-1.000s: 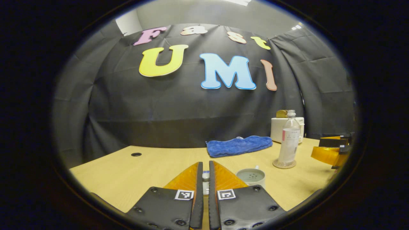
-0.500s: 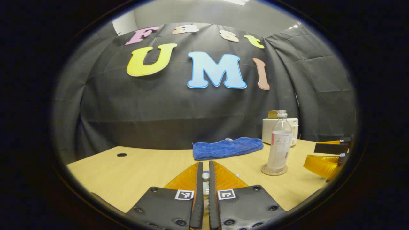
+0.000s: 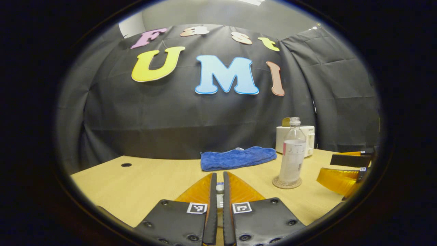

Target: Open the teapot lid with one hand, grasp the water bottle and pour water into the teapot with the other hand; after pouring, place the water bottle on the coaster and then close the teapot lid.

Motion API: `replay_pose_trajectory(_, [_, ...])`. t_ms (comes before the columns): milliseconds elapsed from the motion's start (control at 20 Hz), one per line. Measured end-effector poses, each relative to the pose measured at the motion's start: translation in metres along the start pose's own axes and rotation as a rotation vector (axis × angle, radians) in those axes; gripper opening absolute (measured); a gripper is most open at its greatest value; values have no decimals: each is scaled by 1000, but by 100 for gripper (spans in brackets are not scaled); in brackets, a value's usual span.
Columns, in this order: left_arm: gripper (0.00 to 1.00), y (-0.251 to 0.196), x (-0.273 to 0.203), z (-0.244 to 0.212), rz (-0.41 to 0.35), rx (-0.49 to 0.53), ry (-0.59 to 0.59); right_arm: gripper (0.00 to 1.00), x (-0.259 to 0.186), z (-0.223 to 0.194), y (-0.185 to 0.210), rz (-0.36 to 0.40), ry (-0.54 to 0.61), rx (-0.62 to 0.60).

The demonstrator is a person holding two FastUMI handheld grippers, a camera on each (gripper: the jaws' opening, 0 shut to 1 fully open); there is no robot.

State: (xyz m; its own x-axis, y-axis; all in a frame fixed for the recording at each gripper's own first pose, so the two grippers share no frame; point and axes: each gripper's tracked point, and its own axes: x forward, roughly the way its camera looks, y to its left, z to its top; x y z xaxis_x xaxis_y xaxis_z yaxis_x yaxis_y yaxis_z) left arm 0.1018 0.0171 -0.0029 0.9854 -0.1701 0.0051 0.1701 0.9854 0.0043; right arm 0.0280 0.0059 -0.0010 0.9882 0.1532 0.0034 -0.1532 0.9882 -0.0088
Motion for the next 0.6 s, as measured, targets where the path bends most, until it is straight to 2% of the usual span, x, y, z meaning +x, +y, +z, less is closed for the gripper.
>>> replay_pose_trajectory(600, [15,-10,4,0,-1,3,5,95,0,0,0,0,0,0])
